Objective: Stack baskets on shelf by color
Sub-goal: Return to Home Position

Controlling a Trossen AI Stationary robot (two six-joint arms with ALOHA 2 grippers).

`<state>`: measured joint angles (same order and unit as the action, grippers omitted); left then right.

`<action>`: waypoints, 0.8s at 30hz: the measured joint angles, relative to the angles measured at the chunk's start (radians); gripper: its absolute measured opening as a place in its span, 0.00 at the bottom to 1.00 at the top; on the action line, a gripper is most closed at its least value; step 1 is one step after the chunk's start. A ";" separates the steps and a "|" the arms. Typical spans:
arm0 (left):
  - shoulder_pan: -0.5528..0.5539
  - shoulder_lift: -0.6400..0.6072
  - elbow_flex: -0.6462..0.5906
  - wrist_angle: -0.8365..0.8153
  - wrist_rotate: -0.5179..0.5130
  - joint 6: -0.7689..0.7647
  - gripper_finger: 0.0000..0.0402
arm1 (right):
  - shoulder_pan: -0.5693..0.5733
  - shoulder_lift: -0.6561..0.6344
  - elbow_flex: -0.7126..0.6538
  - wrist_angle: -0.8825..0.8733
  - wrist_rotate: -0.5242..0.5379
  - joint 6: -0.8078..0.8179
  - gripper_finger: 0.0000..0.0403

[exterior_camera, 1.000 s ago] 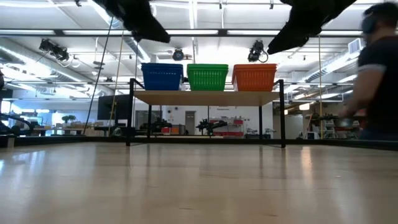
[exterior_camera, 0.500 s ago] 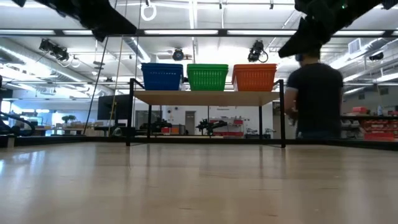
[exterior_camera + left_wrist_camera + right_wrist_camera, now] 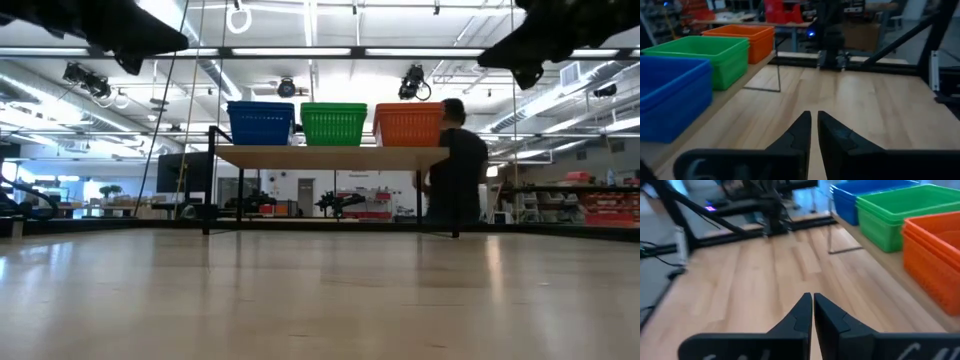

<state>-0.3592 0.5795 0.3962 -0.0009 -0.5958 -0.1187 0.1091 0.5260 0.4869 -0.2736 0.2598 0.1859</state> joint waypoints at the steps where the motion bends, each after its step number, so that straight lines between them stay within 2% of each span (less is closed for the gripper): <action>1: -0.008 -0.005 -0.022 0.033 -0.001 0.013 0.09 | 0.003 -0.019 -0.017 0.016 -0.014 0.003 0.06; 9: -0.022 -0.027 -0.158 0.309 0.096 0.090 0.09 | 0.004 -0.123 -0.059 0.036 -0.027 0.004 0.02; 14: 0.006 -0.039 -0.161 0.309 0.152 0.112 0.09 | 0.004 -0.131 -0.059 0.033 -0.027 -0.025 0.04; 24: 0.114 -0.045 -0.161 0.316 0.254 0.107 0.09 | -0.027 -0.121 -0.059 0.035 -0.022 -0.103 0.02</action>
<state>-0.2457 0.5346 0.2348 0.3150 -0.3420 -0.0113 0.0824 0.4050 0.4278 -0.2385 0.2382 0.0826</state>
